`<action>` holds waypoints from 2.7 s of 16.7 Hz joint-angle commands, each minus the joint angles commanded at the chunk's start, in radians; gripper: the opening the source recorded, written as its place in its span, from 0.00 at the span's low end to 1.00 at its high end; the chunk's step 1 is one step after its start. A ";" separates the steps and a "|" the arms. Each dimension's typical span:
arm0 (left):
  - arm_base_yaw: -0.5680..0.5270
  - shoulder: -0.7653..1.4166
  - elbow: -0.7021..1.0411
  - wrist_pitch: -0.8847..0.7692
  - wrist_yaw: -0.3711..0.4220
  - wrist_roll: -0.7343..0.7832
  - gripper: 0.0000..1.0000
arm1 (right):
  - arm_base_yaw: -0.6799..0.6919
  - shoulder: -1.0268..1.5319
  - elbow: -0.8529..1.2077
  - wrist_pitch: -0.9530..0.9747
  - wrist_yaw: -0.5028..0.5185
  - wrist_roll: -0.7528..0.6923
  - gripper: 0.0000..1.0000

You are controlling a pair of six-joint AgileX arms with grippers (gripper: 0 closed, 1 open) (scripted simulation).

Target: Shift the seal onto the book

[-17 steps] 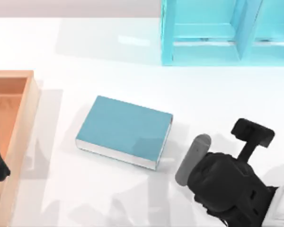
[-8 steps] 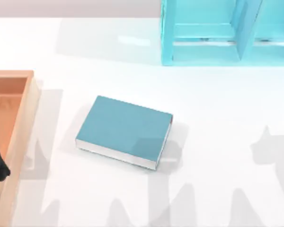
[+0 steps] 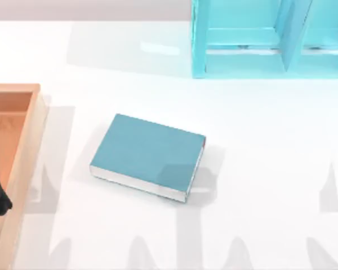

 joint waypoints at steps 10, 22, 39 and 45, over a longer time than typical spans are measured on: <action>0.016 0.063 0.062 -0.061 0.002 0.018 1.00 | -0.006 -0.012 -0.015 -0.009 -0.016 -0.002 1.00; 0.159 1.138 0.926 -0.744 0.001 0.174 1.00 | -0.006 -0.012 -0.015 -0.009 -0.016 -0.002 1.00; 0.262 1.862 1.528 -1.232 0.003 0.290 1.00 | -0.006 -0.012 -0.015 -0.009 -0.016 -0.002 1.00; 0.266 1.911 1.404 -1.060 0.003 0.291 1.00 | -0.006 -0.012 -0.015 -0.009 -0.016 -0.002 1.00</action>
